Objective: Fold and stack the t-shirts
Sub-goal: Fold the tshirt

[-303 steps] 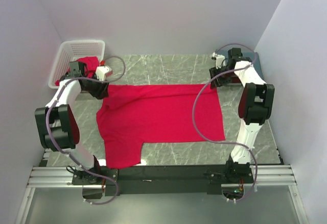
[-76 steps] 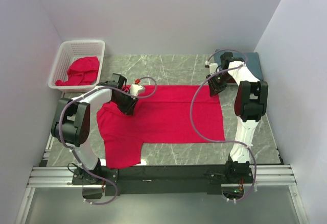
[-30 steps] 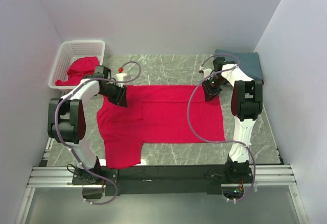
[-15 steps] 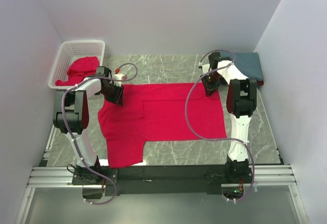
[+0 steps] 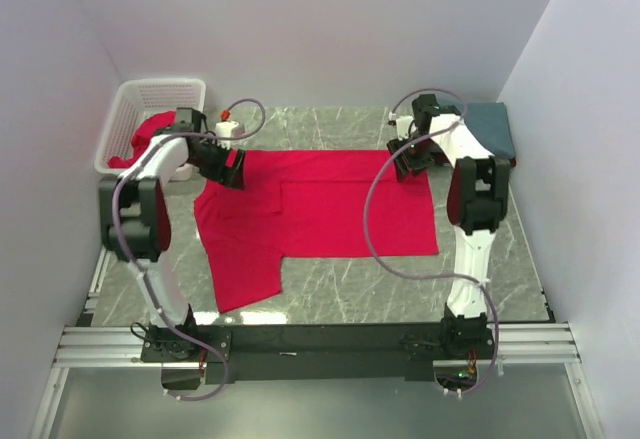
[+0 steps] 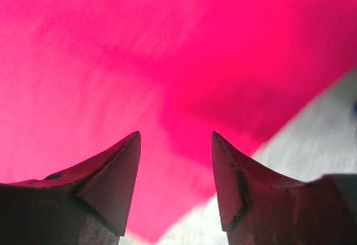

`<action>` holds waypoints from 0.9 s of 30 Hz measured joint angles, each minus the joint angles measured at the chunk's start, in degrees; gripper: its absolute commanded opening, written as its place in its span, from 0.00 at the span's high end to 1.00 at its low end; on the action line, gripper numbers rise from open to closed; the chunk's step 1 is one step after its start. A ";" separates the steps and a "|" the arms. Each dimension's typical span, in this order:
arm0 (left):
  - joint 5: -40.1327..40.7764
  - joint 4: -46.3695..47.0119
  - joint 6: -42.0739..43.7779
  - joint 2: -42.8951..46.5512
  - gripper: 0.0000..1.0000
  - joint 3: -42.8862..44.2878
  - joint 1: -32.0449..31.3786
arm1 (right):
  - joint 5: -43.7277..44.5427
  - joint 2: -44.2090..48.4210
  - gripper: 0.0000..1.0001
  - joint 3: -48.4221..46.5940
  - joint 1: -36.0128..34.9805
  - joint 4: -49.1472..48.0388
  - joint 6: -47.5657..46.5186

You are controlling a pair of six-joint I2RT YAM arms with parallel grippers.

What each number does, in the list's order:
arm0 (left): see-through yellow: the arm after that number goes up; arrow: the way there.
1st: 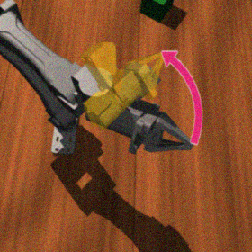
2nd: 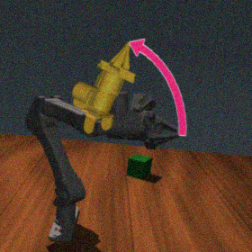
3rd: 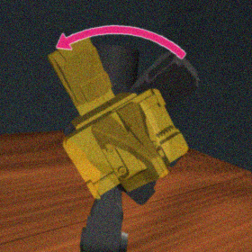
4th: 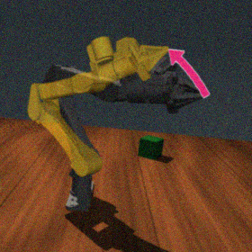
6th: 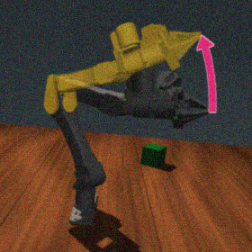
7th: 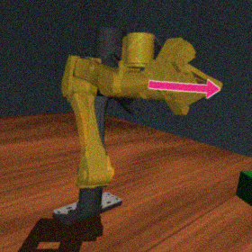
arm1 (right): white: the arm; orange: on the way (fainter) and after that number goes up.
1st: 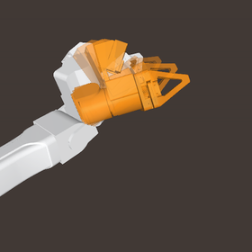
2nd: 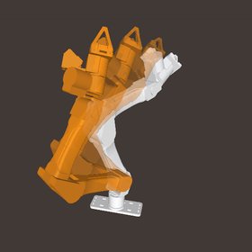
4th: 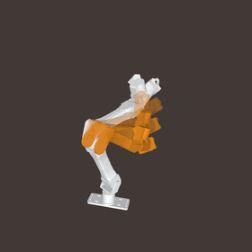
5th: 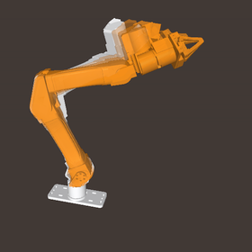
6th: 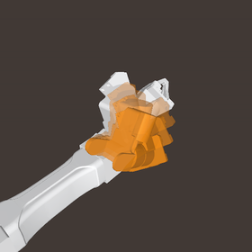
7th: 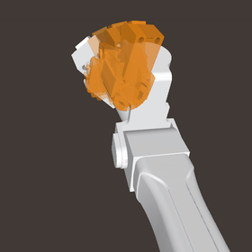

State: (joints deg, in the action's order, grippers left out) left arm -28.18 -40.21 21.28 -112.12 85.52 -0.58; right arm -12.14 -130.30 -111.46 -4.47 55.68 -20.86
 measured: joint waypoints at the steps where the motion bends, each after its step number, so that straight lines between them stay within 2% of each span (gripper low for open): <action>1: -1.33 -1.29 1.86 2.95 0.09 -1.09 0.26 | -0.90 3.17 0.38 2.95 0.00 0.52 -0.96; 3: -3.85 -3.76 5.60 10.23 0.13 -4.31 1.01 | -2.32 10.64 0.38 8.35 0.00 1.11 -3.21; 7: -7.02 -9.97 14.67 24.20 0.25 -10.80 3.48 | -3.63 27.89 0.48 20.44 0.00 0.11 -8.26; 8: -7.15 -11.47 17.33 26.86 0.31 -12.66 4.22 | -3.76 32.48 0.49 23.89 0.00 0.39 -9.86; 9: -7.13 -12.57 19.17 28.52 0.33 -14.43 4.79 | -3.82 36.06 0.53 27.10 0.00 0.24 -11.04; 12: -6.16 -16.37 25.33 31.71 0.41 -21.86 5.38 | -3.30 42.66 0.55 36.35 -0.39 -0.22 -14.21; 16: -4.20 -19.21 30.18 32.79 0.43 -30.08 5.27 | -0.04 46.07 0.56 51.28 -2.29 -2.75 -17.84; 20: -2.40 -19.47 31.56 34.45 0.42 -33.22 5.27 | 3.72 47.01 0.56 61.11 -5.53 -5.99 -20.24; 27: -0.50 -17.75 31.56 35.32 0.39 -33.90 5.27 | 7.61 47.30 0.53 64.02 -6.43 -12.07 -22.77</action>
State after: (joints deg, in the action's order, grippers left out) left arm -28.69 -57.95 52.84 -76.79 51.62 4.69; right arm -4.54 -83.00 -47.44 -10.90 43.62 -43.64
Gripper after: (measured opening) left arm 0.601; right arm 0.463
